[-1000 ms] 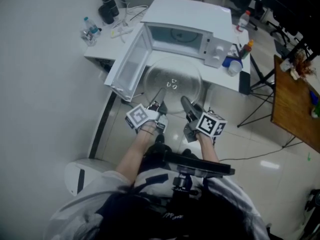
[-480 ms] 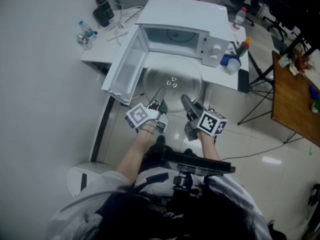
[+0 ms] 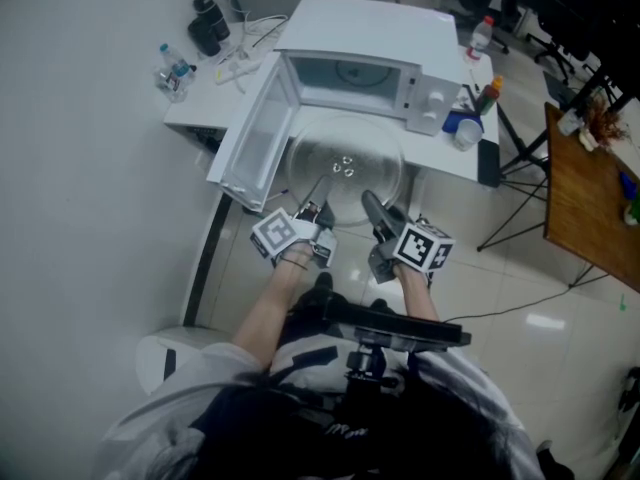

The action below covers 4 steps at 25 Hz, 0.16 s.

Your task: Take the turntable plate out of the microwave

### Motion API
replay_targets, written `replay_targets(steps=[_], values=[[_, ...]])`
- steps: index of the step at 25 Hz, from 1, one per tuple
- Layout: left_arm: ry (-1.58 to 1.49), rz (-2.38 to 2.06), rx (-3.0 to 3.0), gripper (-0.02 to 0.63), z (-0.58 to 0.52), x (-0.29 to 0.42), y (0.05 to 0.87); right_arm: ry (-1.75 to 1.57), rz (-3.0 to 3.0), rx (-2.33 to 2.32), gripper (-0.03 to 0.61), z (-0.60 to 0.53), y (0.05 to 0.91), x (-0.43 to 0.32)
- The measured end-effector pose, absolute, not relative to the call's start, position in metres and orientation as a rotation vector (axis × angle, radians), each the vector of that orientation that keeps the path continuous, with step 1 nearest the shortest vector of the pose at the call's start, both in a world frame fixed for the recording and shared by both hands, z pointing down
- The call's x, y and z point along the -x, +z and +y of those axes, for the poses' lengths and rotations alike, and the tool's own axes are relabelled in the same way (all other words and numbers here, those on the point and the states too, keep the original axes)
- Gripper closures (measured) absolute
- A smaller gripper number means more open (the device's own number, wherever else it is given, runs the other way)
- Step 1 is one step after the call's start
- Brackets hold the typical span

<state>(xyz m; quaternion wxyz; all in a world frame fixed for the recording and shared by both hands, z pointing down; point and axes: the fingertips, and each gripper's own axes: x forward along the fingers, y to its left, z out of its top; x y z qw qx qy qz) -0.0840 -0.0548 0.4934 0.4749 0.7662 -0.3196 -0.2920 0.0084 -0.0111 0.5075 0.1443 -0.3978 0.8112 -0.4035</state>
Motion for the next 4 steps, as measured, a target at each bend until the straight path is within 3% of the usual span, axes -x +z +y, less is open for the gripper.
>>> replay_targets(steps=[4], values=[[-0.605,-0.888,-1.824,0.569,-0.053,0.095,0.516,-1.149,2.351,1.154,0.486,-0.011,0.51,-0.008]])
